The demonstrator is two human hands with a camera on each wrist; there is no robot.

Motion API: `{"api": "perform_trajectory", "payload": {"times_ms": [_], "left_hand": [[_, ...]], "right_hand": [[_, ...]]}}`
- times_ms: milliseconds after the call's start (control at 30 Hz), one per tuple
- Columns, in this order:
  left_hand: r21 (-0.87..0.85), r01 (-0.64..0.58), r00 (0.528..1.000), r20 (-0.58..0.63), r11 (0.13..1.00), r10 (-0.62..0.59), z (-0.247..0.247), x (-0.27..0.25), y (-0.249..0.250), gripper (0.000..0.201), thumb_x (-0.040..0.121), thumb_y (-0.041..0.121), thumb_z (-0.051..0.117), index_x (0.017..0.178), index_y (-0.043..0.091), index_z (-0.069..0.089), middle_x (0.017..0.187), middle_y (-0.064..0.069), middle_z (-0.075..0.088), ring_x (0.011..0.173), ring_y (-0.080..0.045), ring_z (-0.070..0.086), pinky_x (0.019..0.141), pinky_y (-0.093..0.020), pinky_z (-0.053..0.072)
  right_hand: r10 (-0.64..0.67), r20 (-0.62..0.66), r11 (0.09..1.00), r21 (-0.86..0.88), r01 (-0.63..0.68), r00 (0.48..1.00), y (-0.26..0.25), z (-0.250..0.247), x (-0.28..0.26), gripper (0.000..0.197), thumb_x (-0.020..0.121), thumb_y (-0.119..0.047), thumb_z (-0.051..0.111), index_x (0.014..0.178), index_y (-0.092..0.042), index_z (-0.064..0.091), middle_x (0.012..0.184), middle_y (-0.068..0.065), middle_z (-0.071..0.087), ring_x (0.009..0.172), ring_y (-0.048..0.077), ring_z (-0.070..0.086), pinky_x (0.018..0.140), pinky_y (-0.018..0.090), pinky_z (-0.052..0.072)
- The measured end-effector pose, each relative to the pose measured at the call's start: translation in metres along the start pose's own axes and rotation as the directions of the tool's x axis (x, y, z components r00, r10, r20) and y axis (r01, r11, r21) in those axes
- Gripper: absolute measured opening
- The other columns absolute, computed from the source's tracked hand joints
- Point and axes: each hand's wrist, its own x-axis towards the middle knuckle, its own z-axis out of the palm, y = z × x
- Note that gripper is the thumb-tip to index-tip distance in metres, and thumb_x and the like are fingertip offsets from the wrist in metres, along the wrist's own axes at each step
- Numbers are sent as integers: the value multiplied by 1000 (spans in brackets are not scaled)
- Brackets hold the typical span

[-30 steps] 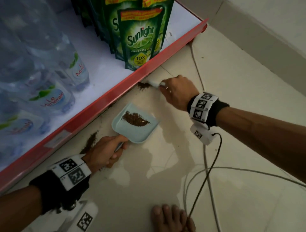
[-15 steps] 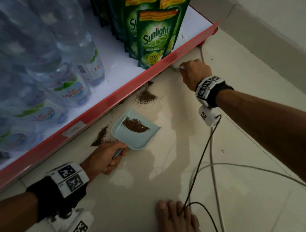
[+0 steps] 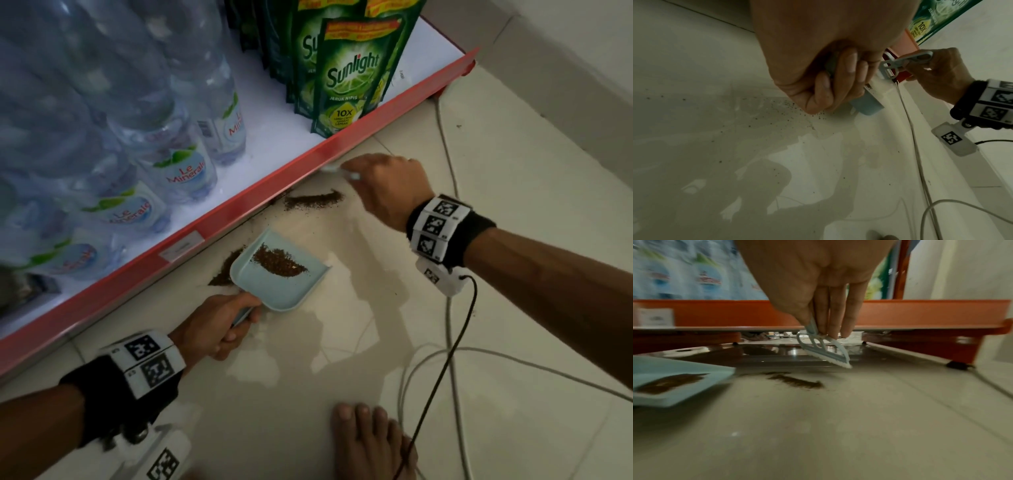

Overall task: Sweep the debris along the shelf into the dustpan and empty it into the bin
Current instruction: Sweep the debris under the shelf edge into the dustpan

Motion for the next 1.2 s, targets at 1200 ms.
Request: {"api": "perform_trajectory", "payload": {"times_ms": [1200], "left_hand": [[-67,1,999,-54,998,-5,-9,-15,-19,32,92,30,48,70,8,54,41,1,30,32,-10,21,40,-17,16]], "right_hand": [[-200,136,962,213,169,970,-30,20,5,36,102,-32,40,126,-21,63,126,5,66,100,27,68,73,33,53]]}}
